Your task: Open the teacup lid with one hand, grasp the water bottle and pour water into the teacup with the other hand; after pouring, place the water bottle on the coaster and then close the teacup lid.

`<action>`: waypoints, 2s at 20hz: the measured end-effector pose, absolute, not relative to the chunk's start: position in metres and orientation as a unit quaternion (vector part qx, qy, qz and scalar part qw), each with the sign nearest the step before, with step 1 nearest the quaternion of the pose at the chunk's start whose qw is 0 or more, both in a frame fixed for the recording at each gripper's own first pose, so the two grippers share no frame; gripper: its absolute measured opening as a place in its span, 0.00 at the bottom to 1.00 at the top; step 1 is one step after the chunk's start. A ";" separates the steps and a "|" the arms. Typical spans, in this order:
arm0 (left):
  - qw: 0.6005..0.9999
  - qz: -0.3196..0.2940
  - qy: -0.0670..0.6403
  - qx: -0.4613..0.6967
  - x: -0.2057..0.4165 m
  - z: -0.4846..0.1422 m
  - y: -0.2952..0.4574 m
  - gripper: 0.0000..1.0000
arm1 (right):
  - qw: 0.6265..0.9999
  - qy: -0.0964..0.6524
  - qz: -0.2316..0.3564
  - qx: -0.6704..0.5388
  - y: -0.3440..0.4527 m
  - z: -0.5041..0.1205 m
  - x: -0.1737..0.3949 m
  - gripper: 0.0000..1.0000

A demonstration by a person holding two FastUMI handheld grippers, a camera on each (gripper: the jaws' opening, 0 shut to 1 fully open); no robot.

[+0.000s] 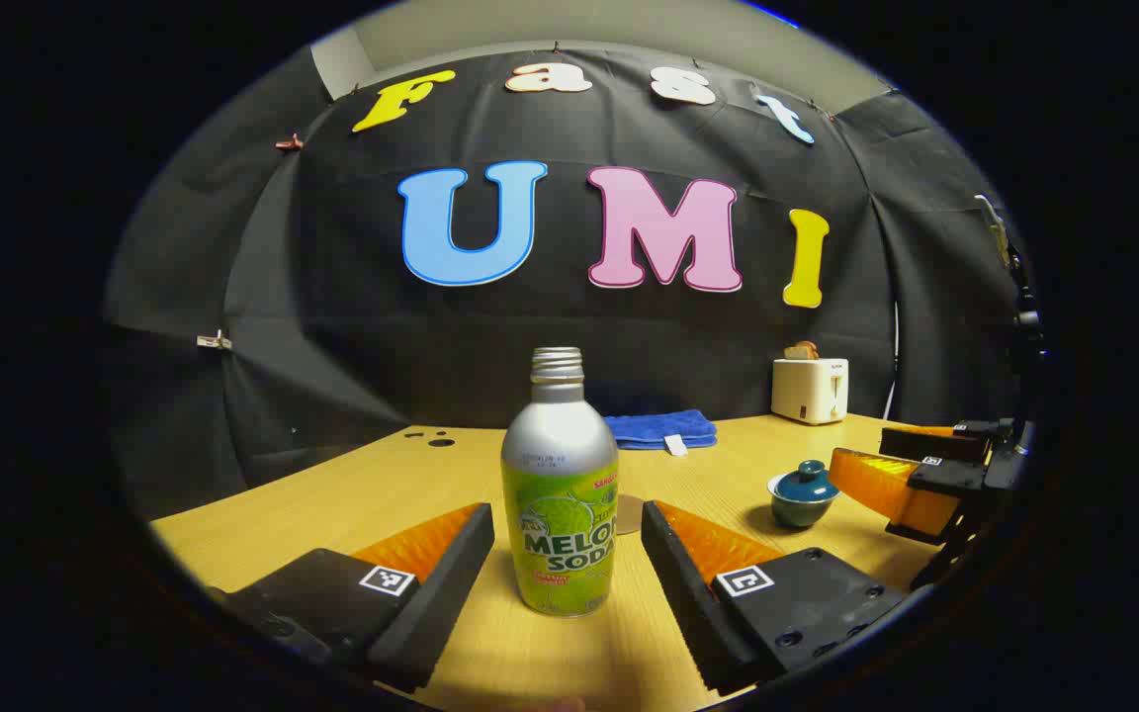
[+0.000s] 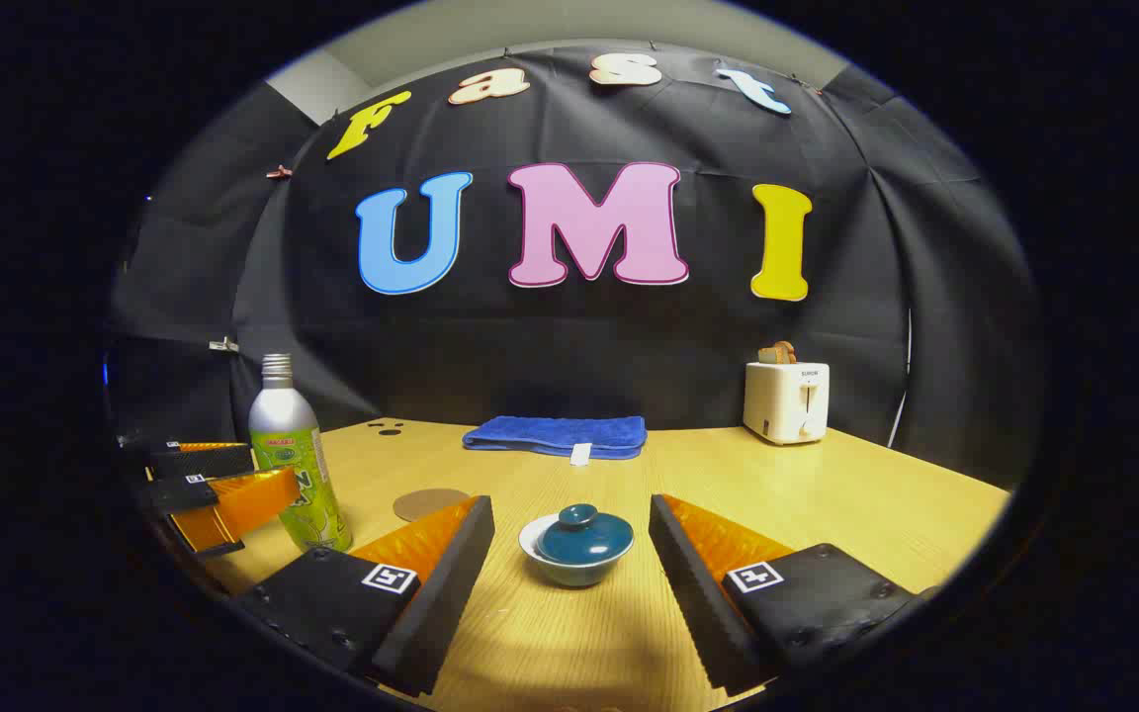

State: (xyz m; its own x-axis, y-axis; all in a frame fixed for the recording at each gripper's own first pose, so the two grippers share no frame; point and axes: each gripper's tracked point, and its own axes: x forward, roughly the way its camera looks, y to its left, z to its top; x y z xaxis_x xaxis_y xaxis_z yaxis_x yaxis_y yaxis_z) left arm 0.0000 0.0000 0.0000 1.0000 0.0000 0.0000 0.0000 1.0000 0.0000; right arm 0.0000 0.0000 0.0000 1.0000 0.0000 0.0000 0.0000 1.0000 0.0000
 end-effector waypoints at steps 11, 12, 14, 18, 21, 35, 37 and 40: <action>1.000 0.003 0.000 -0.001 0.000 0.001 0.001 0.95 | 1.000 0.000 0.002 0.000 -0.003 -0.002 0.000 0.98; 1.000 0.003 0.000 0.000 0.000 0.001 0.001 0.95 | 1.000 -0.001 0.000 0.000 -0.004 -0.001 0.000 0.98; 1.000 0.003 0.000 -0.001 0.000 0.001 0.000 0.95 | 1.000 0.000 -0.003 0.000 -0.005 0.000 0.002 0.98; 1.000 0.003 0.000 -0.001 -0.001 0.001 0.001 0.95 | 1.000 0.004 -0.002 -0.003 -0.007 -0.001 0.011 0.98; 1.000 0.003 0.000 -0.001 -0.001 0.000 0.000 0.95 | 0.999 0.021 -0.006 -0.038 -0.012 -0.006 0.024 0.98; 1.000 0.003 -0.001 -0.001 0.000 0.000 0.000 0.95 | 0.988 0.107 -0.001 -0.115 -0.025 -0.033 0.077 0.76; 1.000 0.003 -0.001 -0.001 0.000 0.000 0.000 0.95 | 0.986 0.113 0.007 -0.118 -0.021 -0.034 0.079 0.72; 1.000 0.003 -0.001 -0.001 0.000 0.000 0.000 0.95 | 0.985 0.119 0.012 -0.128 -0.018 -0.035 0.079 0.58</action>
